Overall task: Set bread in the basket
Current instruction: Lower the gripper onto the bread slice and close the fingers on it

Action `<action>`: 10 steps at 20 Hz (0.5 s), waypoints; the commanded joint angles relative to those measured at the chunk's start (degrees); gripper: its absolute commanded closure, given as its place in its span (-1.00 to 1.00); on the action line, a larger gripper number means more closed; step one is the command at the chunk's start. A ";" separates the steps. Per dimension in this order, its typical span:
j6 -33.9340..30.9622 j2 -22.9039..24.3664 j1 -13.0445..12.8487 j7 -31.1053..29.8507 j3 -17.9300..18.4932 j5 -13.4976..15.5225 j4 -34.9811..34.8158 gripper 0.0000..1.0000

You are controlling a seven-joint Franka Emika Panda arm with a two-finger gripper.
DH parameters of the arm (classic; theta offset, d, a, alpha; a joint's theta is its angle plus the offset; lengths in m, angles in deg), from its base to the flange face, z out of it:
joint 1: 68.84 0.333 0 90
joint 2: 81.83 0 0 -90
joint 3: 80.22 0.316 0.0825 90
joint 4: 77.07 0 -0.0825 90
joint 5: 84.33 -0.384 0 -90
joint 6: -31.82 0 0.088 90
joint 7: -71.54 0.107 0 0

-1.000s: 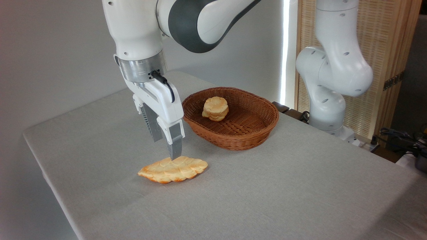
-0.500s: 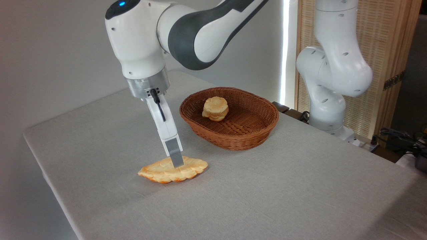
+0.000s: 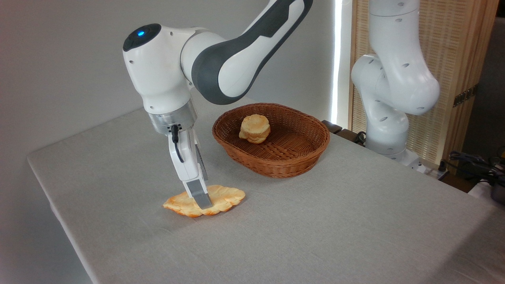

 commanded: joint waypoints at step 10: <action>3.19 -0.66 -0.55 6.01 0.28 -4.65 -0.44 -1.00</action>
